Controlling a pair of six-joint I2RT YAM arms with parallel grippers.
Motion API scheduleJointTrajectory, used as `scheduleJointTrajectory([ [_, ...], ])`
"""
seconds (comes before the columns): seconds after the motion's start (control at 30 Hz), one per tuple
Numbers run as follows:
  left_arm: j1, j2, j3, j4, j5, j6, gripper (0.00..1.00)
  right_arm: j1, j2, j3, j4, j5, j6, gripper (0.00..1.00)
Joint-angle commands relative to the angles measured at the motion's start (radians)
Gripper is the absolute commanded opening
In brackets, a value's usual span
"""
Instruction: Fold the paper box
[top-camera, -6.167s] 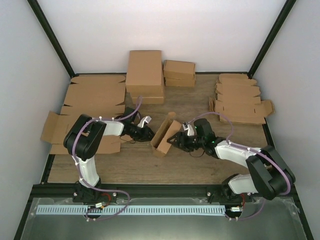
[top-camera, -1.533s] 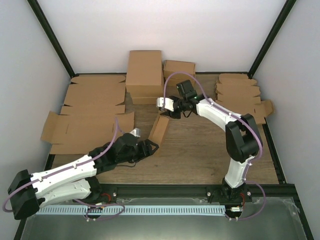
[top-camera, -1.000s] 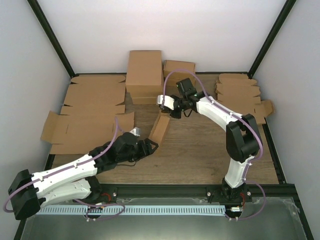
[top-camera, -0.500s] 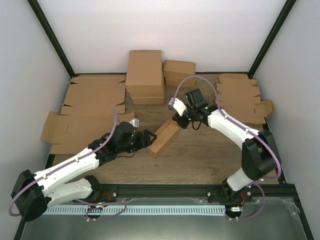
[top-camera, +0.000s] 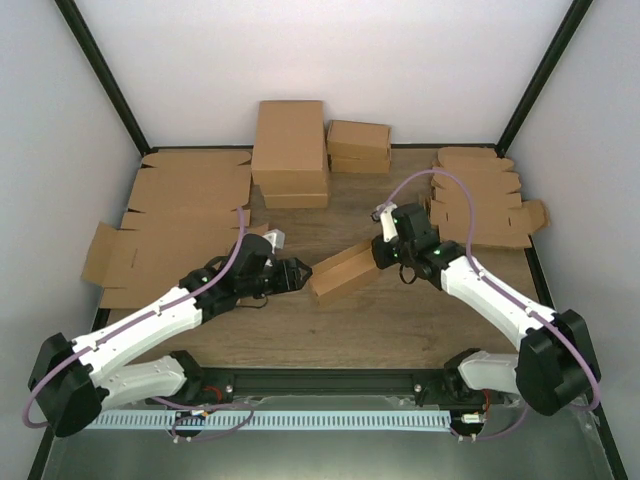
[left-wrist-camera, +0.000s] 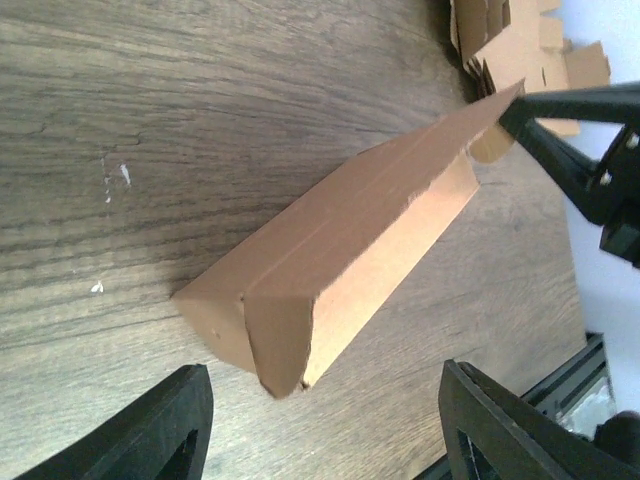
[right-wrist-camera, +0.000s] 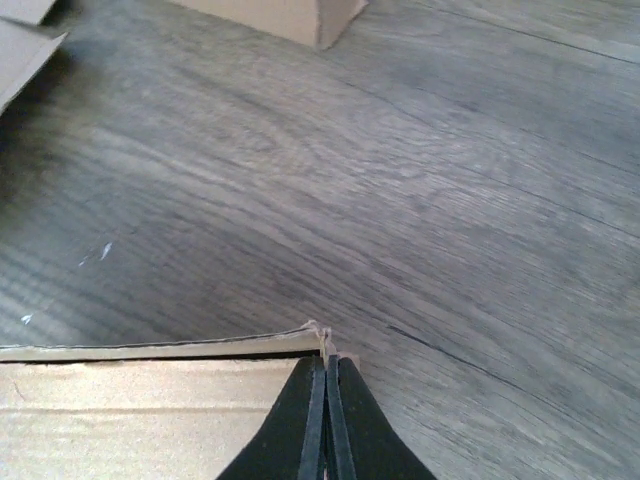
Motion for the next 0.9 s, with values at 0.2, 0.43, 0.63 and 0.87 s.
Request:
scheduleJointTrajectory([
  [0.2, -0.038, 0.09, 0.102, -0.056, -0.089, 0.151, 0.51, 0.006, -0.065, -0.061, 0.047, 0.075, 0.202, 0.01],
  [0.43, -0.096, 0.147, 0.08, -0.001, -0.113, 0.062, 0.4, 0.007, -0.09, -0.077, 0.042, 0.071, 0.175, 0.01],
  [0.63, -0.152, 0.135, 0.058, -0.007, -0.218, -0.016, 0.33, 0.006, -0.095, -0.086, 0.043, 0.056, 0.159, 0.01],
  [0.87, -0.16, 0.157, 0.067, -0.041, -0.298, -0.026, 0.31, 0.006, -0.11, -0.092, 0.05, 0.045, 0.158, 0.01],
])
